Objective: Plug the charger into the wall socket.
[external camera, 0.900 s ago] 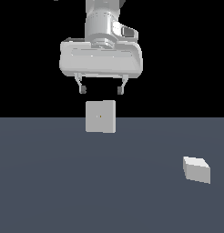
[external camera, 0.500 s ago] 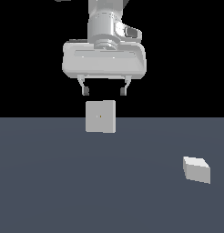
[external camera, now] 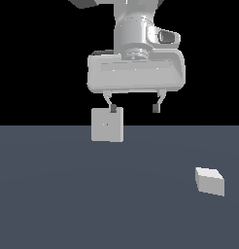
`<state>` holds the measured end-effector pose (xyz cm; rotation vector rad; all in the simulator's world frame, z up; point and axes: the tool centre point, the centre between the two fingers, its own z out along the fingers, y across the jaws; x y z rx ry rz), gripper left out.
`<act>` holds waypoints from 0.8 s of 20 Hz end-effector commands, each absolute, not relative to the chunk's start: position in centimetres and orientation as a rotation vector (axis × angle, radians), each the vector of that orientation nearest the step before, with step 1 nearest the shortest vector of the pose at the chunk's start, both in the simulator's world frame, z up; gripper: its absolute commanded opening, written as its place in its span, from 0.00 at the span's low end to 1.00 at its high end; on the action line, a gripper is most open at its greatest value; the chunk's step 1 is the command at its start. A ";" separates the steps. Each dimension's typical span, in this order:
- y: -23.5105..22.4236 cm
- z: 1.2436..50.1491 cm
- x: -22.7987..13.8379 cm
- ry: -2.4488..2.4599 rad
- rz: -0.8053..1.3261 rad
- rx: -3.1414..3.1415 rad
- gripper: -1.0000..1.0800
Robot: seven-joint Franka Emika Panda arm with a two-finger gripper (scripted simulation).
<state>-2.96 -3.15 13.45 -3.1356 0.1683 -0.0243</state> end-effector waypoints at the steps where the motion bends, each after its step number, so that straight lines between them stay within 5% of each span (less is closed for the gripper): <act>1: -5.0 12.4 -3.9 0.254 -0.047 -3.134 0.96; 16: -13.4 6.9 -9.6 0.672 -0.161 -3.091 0.96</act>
